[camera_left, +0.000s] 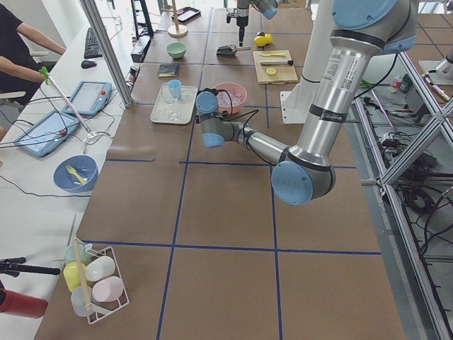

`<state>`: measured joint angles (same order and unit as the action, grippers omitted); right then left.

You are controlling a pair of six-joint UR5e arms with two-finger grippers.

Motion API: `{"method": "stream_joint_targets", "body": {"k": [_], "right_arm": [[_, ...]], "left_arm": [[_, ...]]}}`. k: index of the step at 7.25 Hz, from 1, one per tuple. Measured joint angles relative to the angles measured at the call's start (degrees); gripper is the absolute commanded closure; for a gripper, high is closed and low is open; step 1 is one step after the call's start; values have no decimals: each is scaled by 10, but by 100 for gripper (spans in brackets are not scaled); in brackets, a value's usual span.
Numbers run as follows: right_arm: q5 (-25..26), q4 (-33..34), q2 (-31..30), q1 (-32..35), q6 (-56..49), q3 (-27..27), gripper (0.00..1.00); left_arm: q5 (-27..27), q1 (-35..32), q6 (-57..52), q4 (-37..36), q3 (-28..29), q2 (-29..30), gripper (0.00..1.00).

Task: Put ice in cup with scoop
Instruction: 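Move the right gripper to the metal scoop while the left arm approaches the pink bowl, then close the right gripper on the metal scoop's handle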

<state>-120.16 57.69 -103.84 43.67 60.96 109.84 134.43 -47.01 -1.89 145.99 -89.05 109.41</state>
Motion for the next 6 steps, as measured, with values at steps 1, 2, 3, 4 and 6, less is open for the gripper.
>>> {"method": "stream_joint_targets", "body": {"k": [1,2,3,4,6], "right_arm": [[4,1,5,-7,11,-7,25],[6,1,9,-12,24,-13,32],[6,2,13,-18,32,-19,40],[6,2,17,-21,35,-24,51],[4,2,19,-20,36,-24,52]], "left_arm": [[-1,1,1,0,0,0,0],[-2,2,3,0,0,0,0],[-2,3,4,0,-1,0,0],[-1,3,5,0,-2,-1,0],[-1,3,7,0,-2,-3,0]]}}
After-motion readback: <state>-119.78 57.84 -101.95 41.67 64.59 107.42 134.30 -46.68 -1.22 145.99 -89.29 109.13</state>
